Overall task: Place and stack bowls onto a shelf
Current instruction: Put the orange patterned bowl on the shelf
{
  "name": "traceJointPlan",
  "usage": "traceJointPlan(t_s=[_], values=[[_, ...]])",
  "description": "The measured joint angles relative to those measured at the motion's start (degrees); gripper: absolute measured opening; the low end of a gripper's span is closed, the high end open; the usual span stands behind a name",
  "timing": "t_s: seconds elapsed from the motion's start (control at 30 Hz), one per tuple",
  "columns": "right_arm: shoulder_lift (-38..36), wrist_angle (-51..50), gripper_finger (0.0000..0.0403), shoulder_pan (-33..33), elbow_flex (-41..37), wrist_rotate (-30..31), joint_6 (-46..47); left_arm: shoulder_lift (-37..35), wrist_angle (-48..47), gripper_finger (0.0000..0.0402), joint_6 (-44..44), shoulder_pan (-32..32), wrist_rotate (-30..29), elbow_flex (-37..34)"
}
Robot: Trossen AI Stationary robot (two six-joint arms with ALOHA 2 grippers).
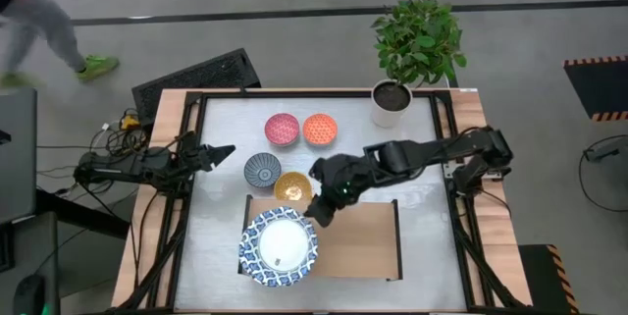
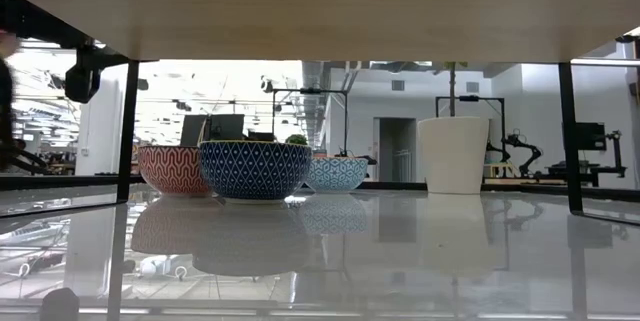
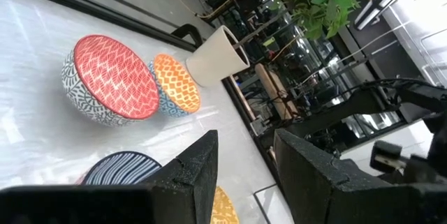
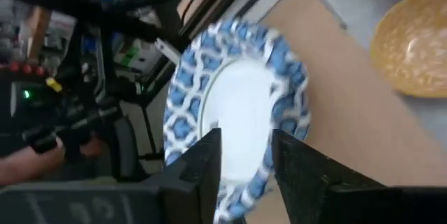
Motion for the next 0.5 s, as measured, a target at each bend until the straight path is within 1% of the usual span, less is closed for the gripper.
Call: traceJointPlan(t_s=[0.1, 0.17, 0.27, 0.33, 0.43, 0.5], values=[[0.1, -0.3, 0.0118, 1.4, 0.0, 0.1, 0.0, 0.0, -0.3, 0.0128, 0.0, 0.0, 0.3, 0.0], [1.4, -0.3, 0.0102, 2.1, 0.1, 0.5, 0.1, 0.0, -0.3, 0.0128, 0.0, 0.0, 0.9, 0.0], [2.5, -2.6, 0.0084, 2.9, -0.3, 1.9, 0.3, 0.0, -0.4, 0.0128, 0.0, 0.0, 0.9, 0.0], [3.9, -1.0, 0.0077, 3.3, 0.2, 1.9, 1.0, 0.0, -0.7, 0.0128, 0.0, 0.0, 1.0, 0.0], [4.8, -3.1, 0.0072, 3.6, -0.1, 1.9, 1.5, 0.0, -0.7, 0.0128, 0.0, 0.0, 1.4, 0.0], [5.6, -1.5, 0.0071, 3.6, 0.0, 1.9, 1.8, 0.0, -0.7, 0.0128, -0.1, 0.0, 1.6, 0.0]])
